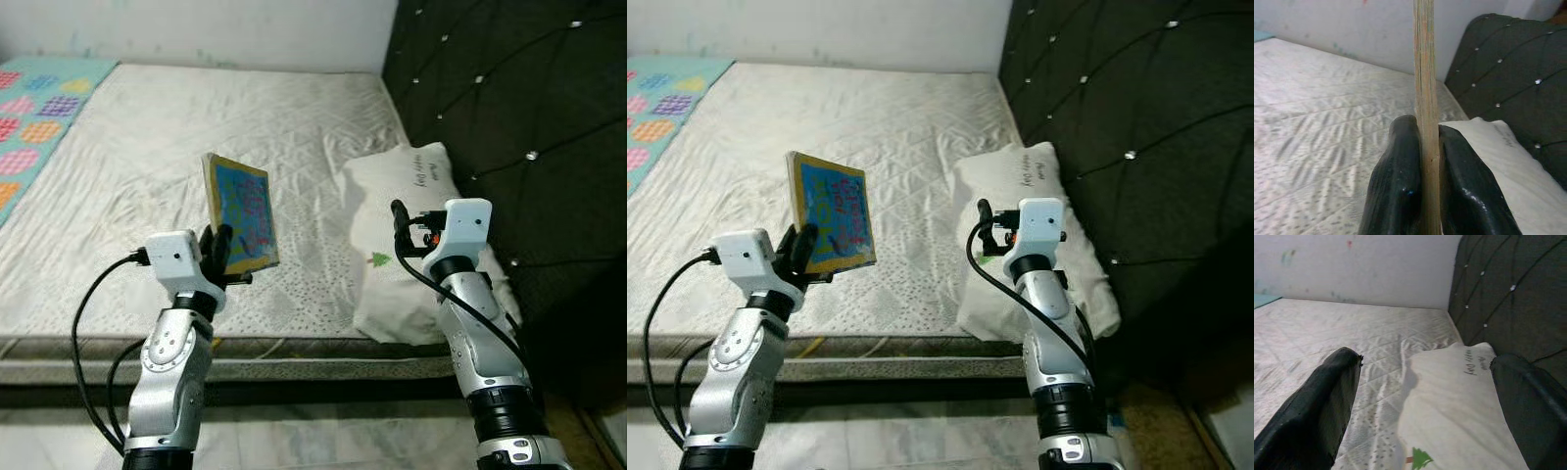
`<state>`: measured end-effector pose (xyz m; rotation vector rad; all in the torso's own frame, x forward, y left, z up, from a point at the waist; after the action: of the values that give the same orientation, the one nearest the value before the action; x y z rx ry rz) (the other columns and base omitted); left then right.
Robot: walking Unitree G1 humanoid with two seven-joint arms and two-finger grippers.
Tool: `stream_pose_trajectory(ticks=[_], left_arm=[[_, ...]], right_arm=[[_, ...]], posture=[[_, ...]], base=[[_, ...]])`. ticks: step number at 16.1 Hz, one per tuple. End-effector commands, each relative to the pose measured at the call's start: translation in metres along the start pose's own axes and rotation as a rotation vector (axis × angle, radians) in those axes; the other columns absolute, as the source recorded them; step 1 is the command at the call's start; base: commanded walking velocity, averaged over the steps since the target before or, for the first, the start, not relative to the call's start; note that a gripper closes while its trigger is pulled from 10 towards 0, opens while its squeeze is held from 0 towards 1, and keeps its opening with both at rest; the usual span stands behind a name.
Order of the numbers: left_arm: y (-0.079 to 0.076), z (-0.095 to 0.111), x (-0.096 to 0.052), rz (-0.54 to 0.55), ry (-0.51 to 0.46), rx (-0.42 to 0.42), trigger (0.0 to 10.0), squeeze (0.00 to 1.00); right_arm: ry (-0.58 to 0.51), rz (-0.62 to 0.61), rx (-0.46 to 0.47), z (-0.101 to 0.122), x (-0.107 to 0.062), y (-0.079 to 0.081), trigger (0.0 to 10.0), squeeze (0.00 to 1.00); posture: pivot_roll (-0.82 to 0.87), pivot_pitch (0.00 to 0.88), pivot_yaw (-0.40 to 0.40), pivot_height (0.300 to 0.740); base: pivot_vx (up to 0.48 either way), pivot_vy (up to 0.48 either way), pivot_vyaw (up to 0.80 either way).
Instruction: Clean up the room
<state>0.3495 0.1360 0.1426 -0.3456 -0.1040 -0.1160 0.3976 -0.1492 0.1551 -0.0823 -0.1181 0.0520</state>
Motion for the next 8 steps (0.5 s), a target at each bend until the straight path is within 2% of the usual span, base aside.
stream_pose_trajectory(ticks=[1, 8], left_arm=[[-0.0080, 0.0118, 0.0014, -0.037, -0.047, -0.002, 10.0, 0.00], [-0.0086, 0.0103, 0.0022, -0.044, -0.038, -0.011, 10.0, 0.00]], right_arm=[[-0.011, 0.000, -0.002, 0.0029, 0.0001, -0.0007, 10.0, 0.00], [-0.012, 0.005, -0.011, 0.0025, 0.0003, -0.0004, 10.0, 0.00]], posture=[[0.02, 0.107, -0.060, 0.740], [0.02, 0.107, -0.056, 0.740]], base=[[0.330, 0.000, 0.00], [0.324, 0.000, 0.00]])
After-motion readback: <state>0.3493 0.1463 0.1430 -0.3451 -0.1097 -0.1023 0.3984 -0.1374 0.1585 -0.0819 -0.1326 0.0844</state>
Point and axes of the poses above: a point about 5 cm out from each wrist's last joint towards the gripper, its own x axis pointing out of the wrist towards the gripper, its own z axis along the axis of the wrist's last joint, y = z × x, the point moved 6 cm from there along x, pointing out of the wrist towards the gripper, and after that the axes turned 5 degrees about -x, right-handed, at the moved point
